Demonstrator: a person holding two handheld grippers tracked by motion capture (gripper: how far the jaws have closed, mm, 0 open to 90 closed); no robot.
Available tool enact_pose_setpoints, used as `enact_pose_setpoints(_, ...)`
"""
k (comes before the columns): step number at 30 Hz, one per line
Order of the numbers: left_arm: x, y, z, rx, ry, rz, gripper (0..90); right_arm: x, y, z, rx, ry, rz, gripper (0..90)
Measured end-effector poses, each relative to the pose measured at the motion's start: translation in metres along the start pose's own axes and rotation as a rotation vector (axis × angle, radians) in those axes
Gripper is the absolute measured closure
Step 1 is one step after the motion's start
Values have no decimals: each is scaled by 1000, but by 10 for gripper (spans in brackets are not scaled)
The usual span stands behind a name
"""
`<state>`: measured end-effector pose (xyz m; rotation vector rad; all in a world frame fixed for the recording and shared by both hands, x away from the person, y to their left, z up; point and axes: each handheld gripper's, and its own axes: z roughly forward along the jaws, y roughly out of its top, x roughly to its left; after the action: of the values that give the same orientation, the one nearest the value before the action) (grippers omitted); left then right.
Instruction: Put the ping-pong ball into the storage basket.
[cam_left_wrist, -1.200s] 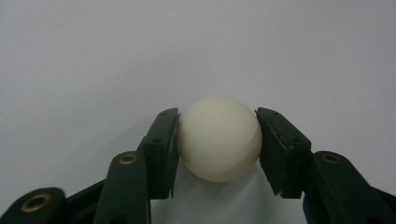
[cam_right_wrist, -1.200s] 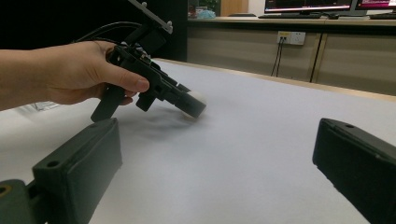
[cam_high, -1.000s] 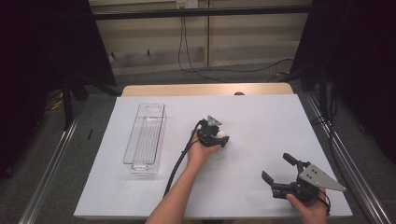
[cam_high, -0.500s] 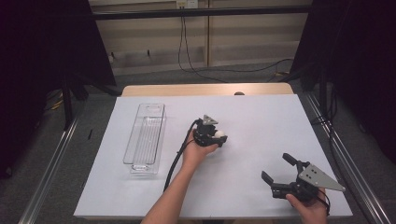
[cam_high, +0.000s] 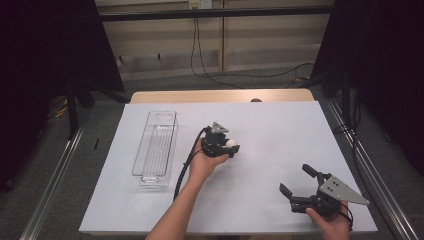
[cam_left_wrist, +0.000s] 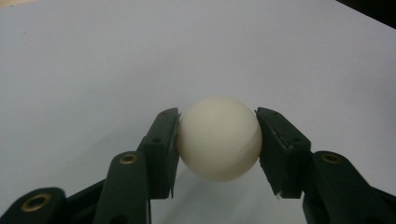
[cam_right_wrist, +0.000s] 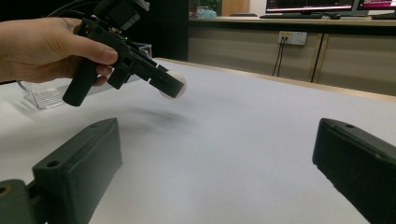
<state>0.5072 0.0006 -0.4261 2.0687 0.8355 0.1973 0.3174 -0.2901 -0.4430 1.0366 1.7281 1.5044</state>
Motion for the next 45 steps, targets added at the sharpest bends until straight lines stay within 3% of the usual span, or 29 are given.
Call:
enact_pose_setpoints(12,1,1,-12,6,10,9,512,0,0,0,0,-1,0,9)
enact_pose_setpoints(23,3,-4,-21,-16,13,-12,512,0,0,0,3,0,1,9)
enact_pose_setpoints(45,5,-8,-40,-14,8,9,512,0,0,1,4,4,-3,9)
